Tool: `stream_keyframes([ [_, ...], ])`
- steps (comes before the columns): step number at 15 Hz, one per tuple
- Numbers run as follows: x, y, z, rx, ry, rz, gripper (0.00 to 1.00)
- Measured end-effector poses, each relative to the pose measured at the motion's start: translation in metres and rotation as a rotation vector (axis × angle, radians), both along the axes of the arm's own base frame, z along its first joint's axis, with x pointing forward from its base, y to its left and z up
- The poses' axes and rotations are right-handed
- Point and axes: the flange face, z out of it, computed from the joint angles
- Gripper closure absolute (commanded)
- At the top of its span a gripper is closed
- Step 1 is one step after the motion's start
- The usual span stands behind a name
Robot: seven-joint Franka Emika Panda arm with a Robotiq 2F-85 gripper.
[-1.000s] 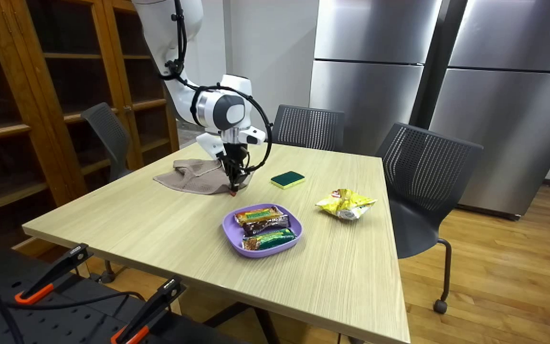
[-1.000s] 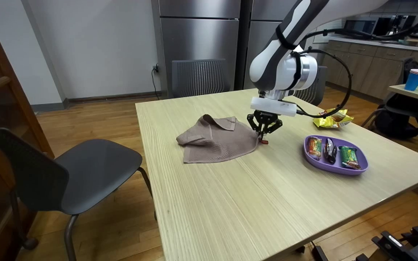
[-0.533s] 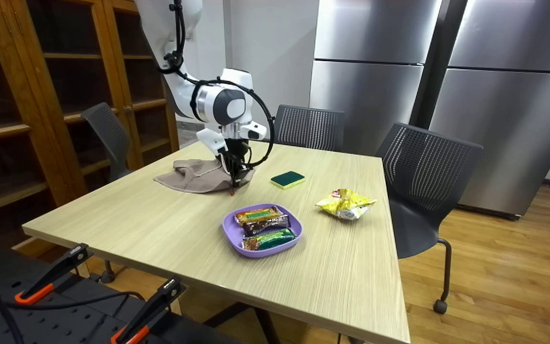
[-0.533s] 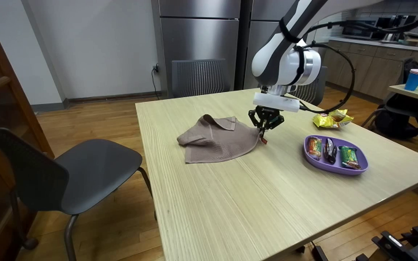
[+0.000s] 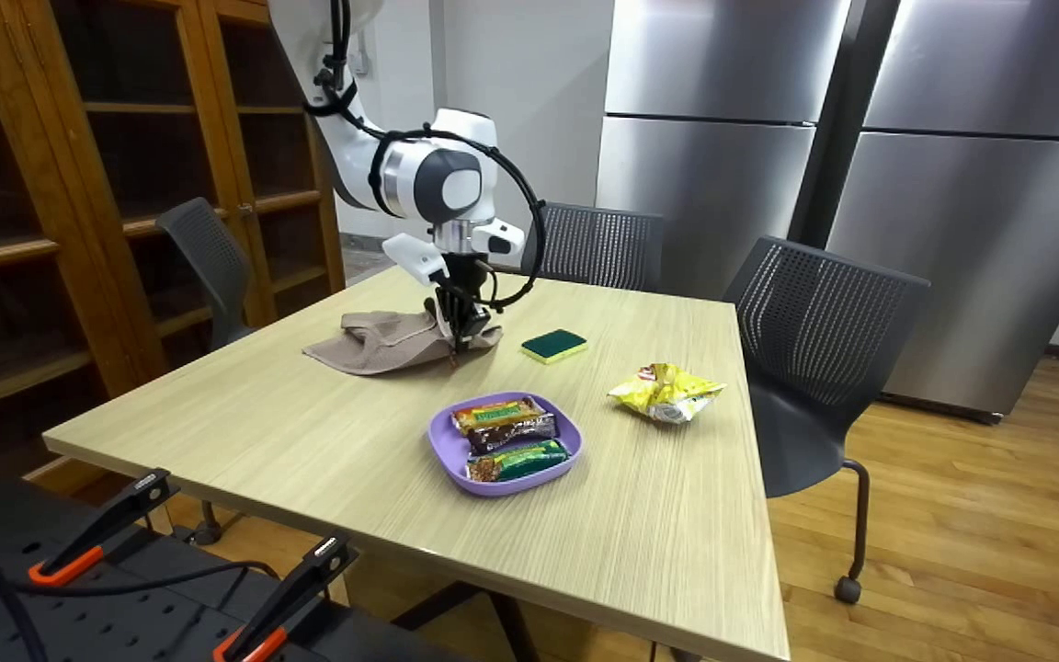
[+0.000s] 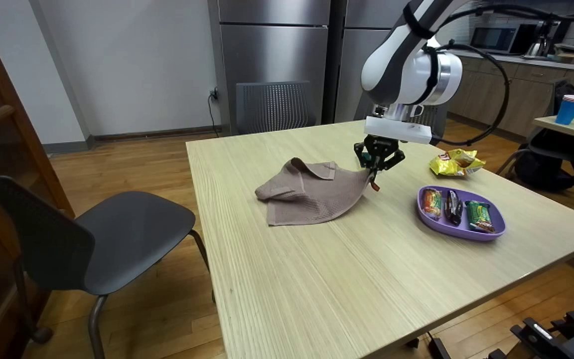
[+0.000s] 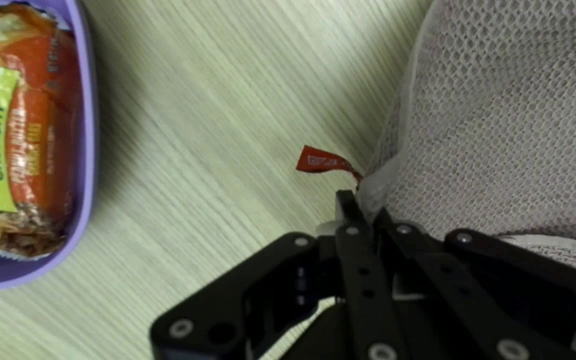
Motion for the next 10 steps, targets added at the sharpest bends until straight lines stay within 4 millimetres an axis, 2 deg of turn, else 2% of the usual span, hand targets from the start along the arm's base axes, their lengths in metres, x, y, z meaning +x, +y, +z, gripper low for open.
stream_keyframes([
  [10, -0.042, -0.034, 0.022, -0.006, -0.004, 0.044, 0.99],
])
